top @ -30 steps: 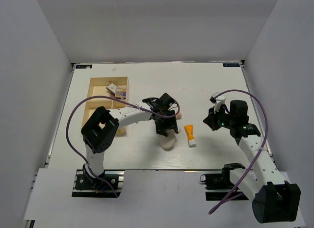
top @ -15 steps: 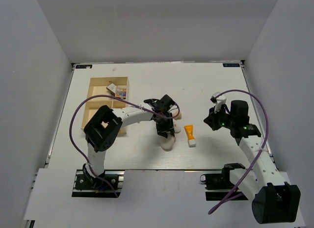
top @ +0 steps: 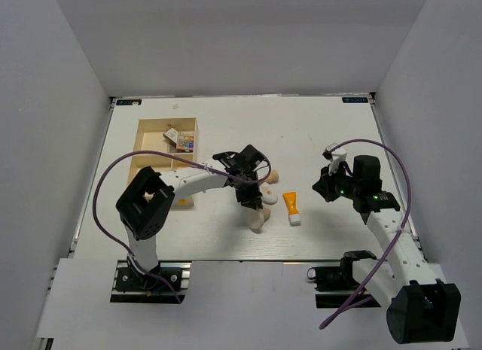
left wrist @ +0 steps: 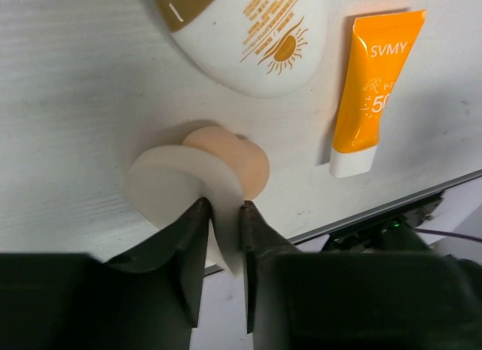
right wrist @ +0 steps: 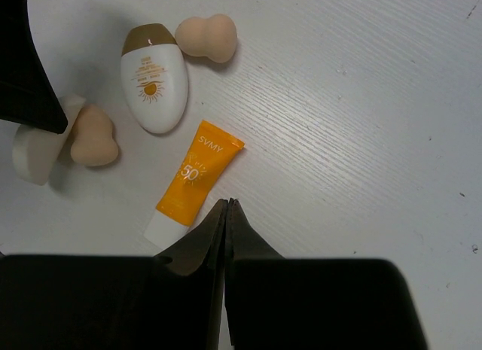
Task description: Organize the makeup
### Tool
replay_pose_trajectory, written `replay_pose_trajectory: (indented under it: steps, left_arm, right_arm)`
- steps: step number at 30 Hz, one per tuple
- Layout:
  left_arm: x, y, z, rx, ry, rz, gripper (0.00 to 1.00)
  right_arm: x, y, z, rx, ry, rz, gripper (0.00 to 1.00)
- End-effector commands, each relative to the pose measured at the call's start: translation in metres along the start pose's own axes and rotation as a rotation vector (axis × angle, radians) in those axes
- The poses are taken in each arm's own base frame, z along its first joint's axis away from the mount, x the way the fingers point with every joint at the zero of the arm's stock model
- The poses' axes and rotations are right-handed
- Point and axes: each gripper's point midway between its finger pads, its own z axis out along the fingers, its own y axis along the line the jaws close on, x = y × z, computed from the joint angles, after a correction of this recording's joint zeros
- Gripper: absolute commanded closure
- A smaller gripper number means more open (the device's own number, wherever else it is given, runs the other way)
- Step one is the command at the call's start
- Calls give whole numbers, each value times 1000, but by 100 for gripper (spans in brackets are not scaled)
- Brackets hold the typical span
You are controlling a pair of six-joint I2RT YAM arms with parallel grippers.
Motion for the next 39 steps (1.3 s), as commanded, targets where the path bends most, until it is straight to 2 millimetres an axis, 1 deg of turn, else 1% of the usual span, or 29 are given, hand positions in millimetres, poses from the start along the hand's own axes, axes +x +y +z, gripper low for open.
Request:
replay_pose_trajectory:
  steps: [1, 2, 3, 7, 9, 10, 11, 12, 14, 15, 16, 17, 18, 19, 20, 21, 23, 24, 25, 26, 29, 30, 33, 34, 35, 36, 37, 38, 39]
  left_arm:
    - [3, -8, -15, 44, -24, 9, 72]
    - [3, -9, -15, 49, -22, 8, 76]
    - [4, -9, -16, 53, -19, 8, 83]
    - [-2, -14, -27, 82, -44, 5, 95]
    - [-8, -17, -48, 111, -93, -4, 97]
    - [-17, -11, -54, 95, -142, -24, 97]
    - [-19, -12, -73, 106, -184, -22, 98]
    - [-27, -9, -84, 103, -230, -35, 98]
    - [-36, 0, -101, 82, -295, -65, 98]
    - [-45, 7, -118, 75, -370, -83, 99]
    - [-51, 14, -127, 63, -404, -104, 99]
    - [-52, 23, -133, 37, -422, -119, 99]
    - [-56, 28, -150, 41, -467, -135, 100]
    - [-62, 48, -157, -29, -512, -179, 100]
    - [-65, 57, -164, -53, -543, -201, 100]
    - [-67, 65, -177, -58, -582, -221, 100]
    - [-76, 97, -193, -155, -670, -270, 100]
    - [-79, 107, -202, -187, -706, -285, 100]
    - [-80, 124, -216, -231, -743, -312, 100]
    - [-87, 138, -231, -285, -815, -334, 100]
    - [-96, 173, -261, -419, -926, -366, 100]
    - [-97, 181, -267, -456, -945, -355, 100]
    - [-103, 209, -277, -581, -983, -366, 100]
    - [-106, 215, -278, -605, -990, -374, 100]
    - [-109, 221, -277, -634, -992, -377, 100]
    - [-110, 235, -275, -687, -980, -363, 100]
    - [-117, 239, -274, -692, -992, -366, 100]
    - [-120, 246, -268, -721, -975, -360, 100]
    - [-121, 258, -264, -762, -950, -362, 99]
  right_arm:
    - [-10, 0, -1, -1, -44, -13, 98]
    - [-10, 0, -1, -2, -44, -14, 98]
    - [-10, 1, -1, -5, -44, -14, 98]
    - [-11, 2, -2, -9, -44, -19, 98]
    - [-12, 2, -3, -14, -48, -30, 97]
    - [-10, 7, -4, -39, -44, -35, 96]
    - [-10, 10, -4, -52, -45, -42, 93]
    - [-9, 13, -5, -69, -44, -48, 85]
    - [-6, 23, -5, -131, -43, -70, 79]
    - [-6, 26, -6, -149, -45, -76, 74]
    - [-6, 29, -6, -166, -46, -78, 71]
    - [-5, 31, -6, -177, -45, -77, 70]
    - [-5, 33, -6, -190, -46, -80, 68]
    - [-5, 36, -6, -207, -50, -87, 67]
    - [-5, 37, -6, -215, -48, -86, 65]
    - [-4, 38, -6, -223, -47, -90, 65]
    - [-4, 39, -5, -233, -47, -95, 65]
    - [-3, 41, -5, -239, -46, -97, 65]
    - [-3, 40, -5, -240, -46, -99, 65]
    - [-2, 41, -5, -243, -45, -105, 64]
    - [-1, 45, -6, -266, -47, -122, 64]
    - [-1, 47, -6, -277, -51, -125, 63]
    - [1, 50, -6, -305, -51, -141, 60]
    - [2, 52, -6, -314, -49, -146, 60]
    - [2, 53, -7, -319, -51, -151, 59]
    - [3, 54, -7, -324, -49, -161, 59]
    - [4, 54, -7, -329, -46, -164, 59]
    - [3, 54, -7, -329, -47, -170, 58]
    - [5, 54, -7, -330, -45, -174, 58]
